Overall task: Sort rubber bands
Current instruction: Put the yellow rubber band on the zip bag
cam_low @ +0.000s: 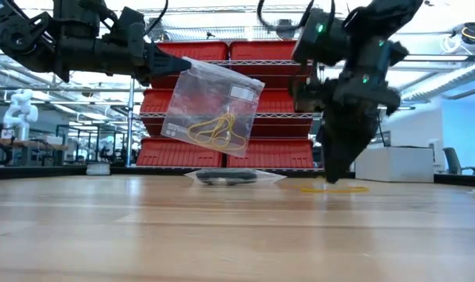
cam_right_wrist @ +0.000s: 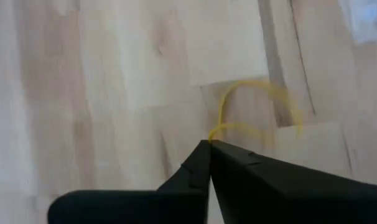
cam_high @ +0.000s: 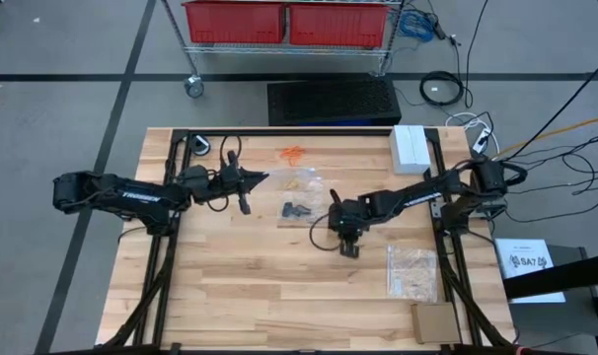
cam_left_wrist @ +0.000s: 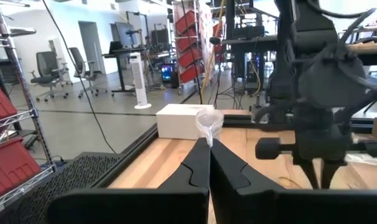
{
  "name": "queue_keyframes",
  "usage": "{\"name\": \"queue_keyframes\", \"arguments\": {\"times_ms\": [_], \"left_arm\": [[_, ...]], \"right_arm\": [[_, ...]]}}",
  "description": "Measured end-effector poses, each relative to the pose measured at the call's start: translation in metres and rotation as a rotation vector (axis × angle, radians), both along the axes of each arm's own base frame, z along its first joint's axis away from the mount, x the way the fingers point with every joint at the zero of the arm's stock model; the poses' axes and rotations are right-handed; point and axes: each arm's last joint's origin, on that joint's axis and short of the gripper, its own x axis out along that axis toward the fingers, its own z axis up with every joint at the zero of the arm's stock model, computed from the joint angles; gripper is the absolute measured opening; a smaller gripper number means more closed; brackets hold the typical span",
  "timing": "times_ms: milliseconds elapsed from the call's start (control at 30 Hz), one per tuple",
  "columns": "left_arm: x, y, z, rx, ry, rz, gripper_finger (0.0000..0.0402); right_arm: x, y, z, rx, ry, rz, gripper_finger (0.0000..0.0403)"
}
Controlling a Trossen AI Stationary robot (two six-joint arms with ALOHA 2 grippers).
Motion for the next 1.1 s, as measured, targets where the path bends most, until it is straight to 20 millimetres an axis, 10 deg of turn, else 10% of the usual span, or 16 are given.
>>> {"name": "queue_keyframes", "arguments": {"times_ms": [1100], "left_arm": [[0.000,0.000,-0.001,-0.001,0.006,0.000,0.0000]], "right_arm": [[0.001,0.023,-0.006,-0.082,0.036,-0.172,0.0154]]}}
